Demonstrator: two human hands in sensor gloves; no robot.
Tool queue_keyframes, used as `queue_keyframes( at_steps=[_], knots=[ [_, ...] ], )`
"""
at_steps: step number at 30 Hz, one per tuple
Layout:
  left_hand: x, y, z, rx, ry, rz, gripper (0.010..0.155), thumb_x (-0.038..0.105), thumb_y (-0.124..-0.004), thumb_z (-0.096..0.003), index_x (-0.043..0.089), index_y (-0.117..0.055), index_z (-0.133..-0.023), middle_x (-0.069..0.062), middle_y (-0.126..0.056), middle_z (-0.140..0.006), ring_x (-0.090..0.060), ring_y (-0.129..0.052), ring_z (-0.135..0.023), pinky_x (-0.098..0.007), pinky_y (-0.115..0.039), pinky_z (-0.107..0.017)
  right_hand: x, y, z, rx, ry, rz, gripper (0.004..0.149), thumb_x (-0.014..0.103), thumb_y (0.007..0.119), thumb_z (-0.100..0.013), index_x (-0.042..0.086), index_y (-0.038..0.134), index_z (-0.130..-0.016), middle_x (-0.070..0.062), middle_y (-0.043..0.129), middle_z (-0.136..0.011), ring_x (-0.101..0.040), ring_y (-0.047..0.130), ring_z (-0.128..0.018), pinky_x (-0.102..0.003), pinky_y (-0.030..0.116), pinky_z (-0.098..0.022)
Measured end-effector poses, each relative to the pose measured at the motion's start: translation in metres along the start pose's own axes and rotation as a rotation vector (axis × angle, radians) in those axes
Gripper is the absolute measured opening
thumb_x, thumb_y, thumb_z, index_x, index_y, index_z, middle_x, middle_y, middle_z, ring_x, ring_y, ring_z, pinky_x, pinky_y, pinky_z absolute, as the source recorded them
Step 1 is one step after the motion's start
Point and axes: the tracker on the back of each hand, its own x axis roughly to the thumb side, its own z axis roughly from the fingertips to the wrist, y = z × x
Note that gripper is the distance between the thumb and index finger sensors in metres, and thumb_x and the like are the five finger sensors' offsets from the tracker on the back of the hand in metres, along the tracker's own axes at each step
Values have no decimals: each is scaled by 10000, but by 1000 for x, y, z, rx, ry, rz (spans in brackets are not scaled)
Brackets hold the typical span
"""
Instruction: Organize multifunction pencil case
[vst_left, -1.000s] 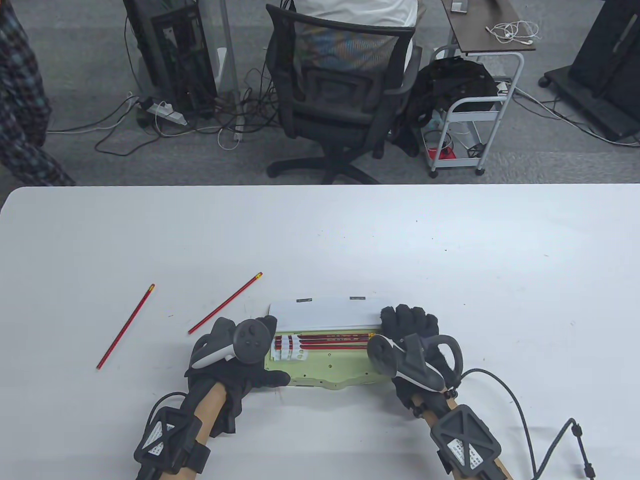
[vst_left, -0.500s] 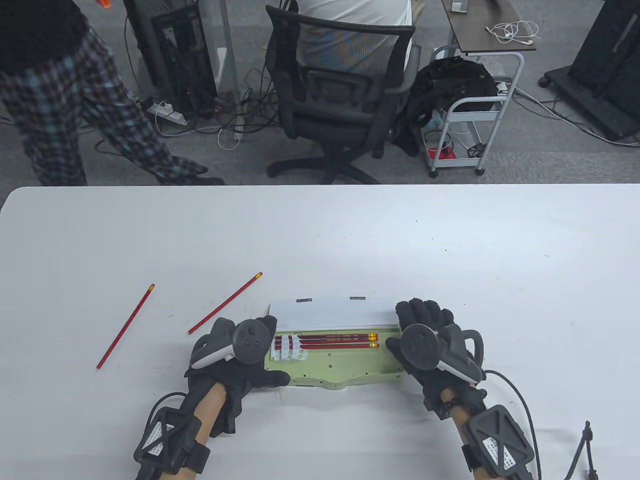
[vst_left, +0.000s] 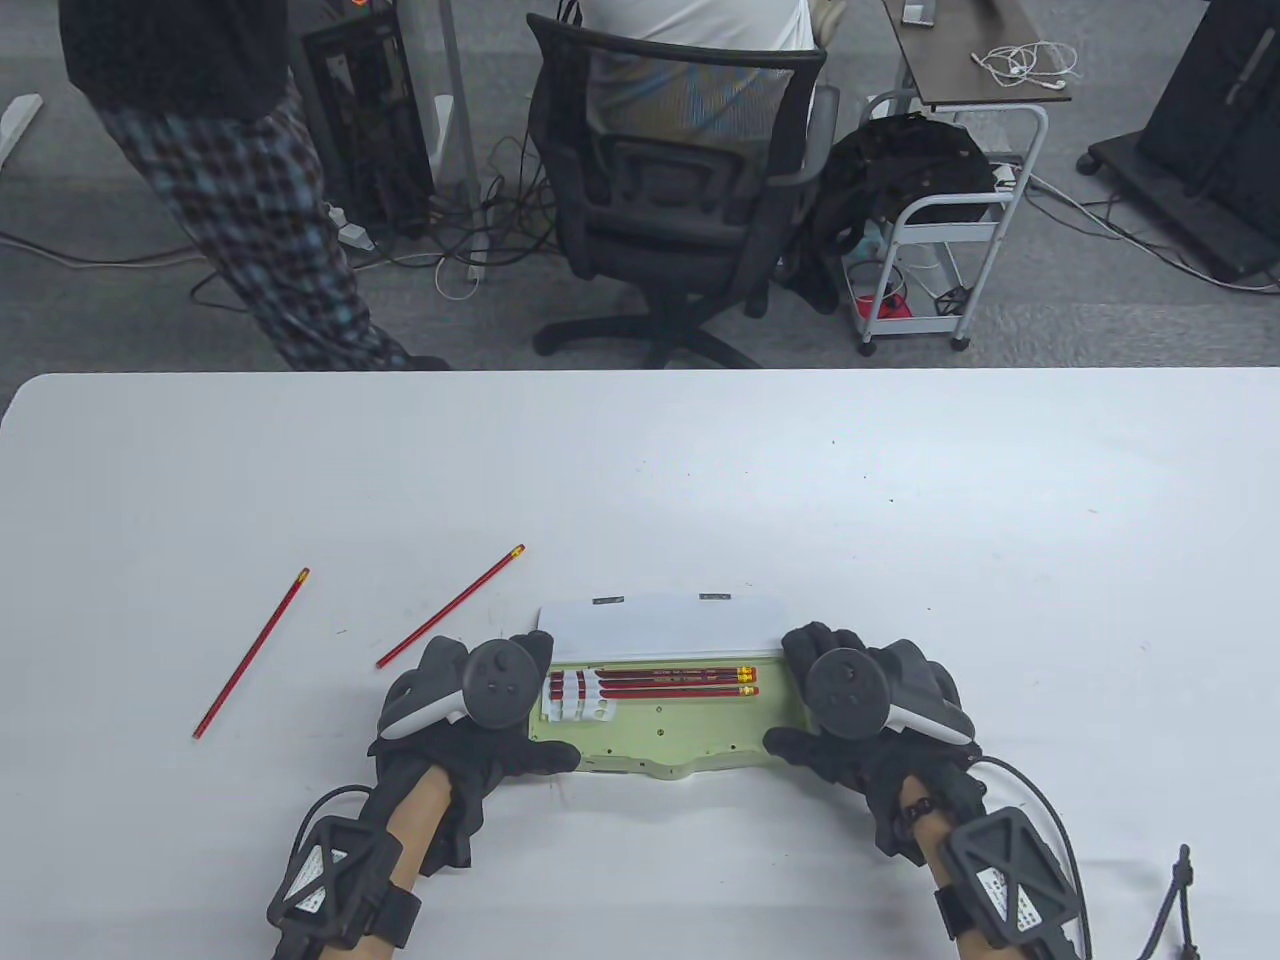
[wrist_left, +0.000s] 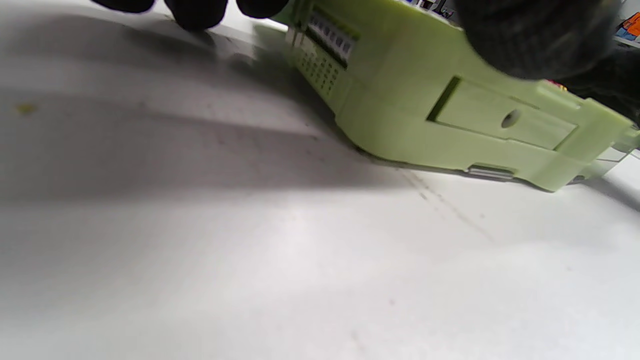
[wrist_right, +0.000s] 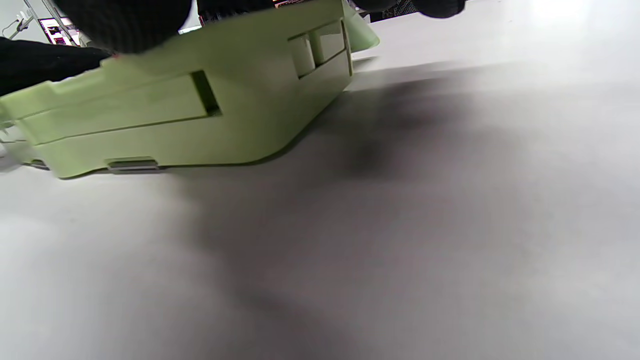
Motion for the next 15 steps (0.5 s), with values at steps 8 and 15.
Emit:
queue_keyframes(
  at_steps=[8, 15],
  knots=[
    [-9, 28, 19, 205, 49, 60, 1020, 591, -749, -446, 30, -293, -1166, -310, -431, -1224, -592, -553, -1072, -758, -531, -676, 0, 0, -1, 34, 20, -23, 975, 570, 605, -459, -46, 208, -1104, -375, 242, -1108, -661, 378, -987, -732, 411, -692],
    [-51, 71, 29, 424, 469, -106, 698, 424, -814, -509, 92, -612, -1088, -215, -790, -1080, -459, -870, -903, -631, -752, -598, 0, 0, -1, 35, 23, -25, 973, 567, 607, -461, -48, 211, -1103, -376, 251, -1107, -660, 381, -987, -731, 414, -692]
  ],
)
